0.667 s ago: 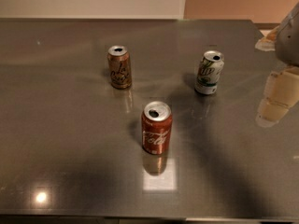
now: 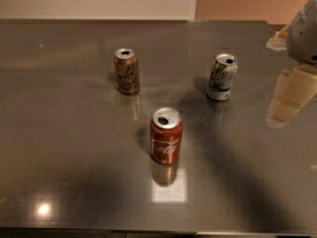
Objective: Move 7up can near coke can
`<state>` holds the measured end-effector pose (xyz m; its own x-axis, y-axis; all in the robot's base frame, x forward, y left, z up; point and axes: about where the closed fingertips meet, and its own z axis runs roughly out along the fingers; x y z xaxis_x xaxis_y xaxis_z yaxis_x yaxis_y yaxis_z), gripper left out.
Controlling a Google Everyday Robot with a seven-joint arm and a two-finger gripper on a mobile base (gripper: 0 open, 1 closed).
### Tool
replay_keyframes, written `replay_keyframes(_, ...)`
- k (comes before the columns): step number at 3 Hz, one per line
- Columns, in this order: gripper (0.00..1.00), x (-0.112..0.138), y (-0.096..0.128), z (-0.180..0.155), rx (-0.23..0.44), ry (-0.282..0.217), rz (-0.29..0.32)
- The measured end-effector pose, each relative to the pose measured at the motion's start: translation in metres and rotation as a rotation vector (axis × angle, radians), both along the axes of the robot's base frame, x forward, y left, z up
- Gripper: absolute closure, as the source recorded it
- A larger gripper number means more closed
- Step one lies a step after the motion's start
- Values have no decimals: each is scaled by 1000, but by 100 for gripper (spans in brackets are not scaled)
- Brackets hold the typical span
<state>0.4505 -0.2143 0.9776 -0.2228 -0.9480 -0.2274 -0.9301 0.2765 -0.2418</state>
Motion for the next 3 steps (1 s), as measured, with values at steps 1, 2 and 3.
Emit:
replay_keyframes(1, 0, 26, 2, -1, 42, -8, -9)
replay_keyframes(2, 0, 56, 3, -5, 88, -18, -20)
replay_keyframes(3, 0, 86, 6, -10, 120, -12, -22)
